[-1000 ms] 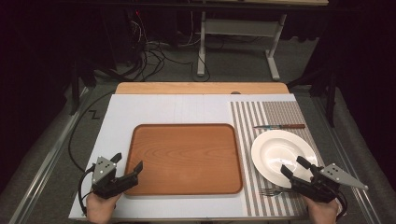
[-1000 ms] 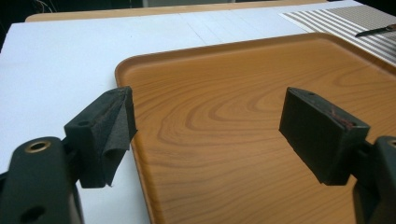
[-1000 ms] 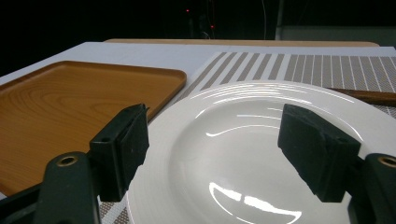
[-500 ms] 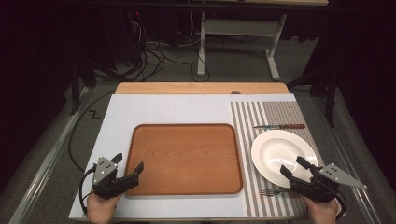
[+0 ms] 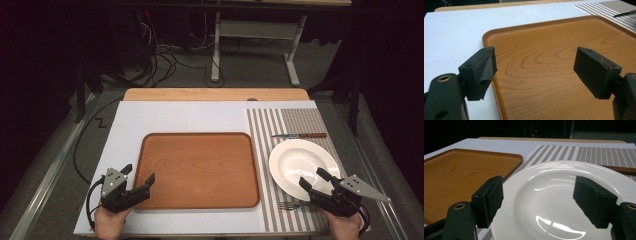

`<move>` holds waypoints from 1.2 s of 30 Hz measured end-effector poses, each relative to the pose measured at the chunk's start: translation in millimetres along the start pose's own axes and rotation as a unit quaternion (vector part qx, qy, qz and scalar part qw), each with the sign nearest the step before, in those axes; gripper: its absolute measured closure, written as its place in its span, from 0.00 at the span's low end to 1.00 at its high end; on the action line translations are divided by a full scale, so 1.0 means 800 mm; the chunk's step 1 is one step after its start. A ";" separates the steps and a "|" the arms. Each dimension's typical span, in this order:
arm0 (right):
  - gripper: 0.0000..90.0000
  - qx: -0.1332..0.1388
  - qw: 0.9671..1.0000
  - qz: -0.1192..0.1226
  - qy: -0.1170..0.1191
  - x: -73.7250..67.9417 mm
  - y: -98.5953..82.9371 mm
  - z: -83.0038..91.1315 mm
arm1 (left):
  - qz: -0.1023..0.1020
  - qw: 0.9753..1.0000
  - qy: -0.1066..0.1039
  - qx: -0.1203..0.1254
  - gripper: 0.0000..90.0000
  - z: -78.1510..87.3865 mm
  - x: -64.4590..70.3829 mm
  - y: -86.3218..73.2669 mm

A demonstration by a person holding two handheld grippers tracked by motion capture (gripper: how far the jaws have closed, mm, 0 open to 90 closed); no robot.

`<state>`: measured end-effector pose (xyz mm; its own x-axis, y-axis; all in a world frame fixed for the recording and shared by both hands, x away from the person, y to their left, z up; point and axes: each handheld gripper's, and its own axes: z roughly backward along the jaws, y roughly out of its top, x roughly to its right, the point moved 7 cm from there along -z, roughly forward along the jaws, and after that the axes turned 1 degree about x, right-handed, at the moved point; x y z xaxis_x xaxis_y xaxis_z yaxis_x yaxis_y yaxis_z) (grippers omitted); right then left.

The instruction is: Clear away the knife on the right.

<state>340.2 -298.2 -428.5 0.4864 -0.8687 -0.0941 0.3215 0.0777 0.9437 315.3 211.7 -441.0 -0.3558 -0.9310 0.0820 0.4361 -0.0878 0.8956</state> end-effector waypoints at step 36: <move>0.40 -0.131 0.990 0.036 -0.034 0.006 0.015 -0.007 | 0.007 1.000 0.009 -0.002 0.22 -0.002 -0.002 -0.001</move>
<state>350.6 -298.8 -419.4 0.4629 -0.8864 0.0010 0.4920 0.2578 0.8316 316.5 212.4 -442.5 -0.3344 -0.9384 0.0871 0.4441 -0.0754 0.8928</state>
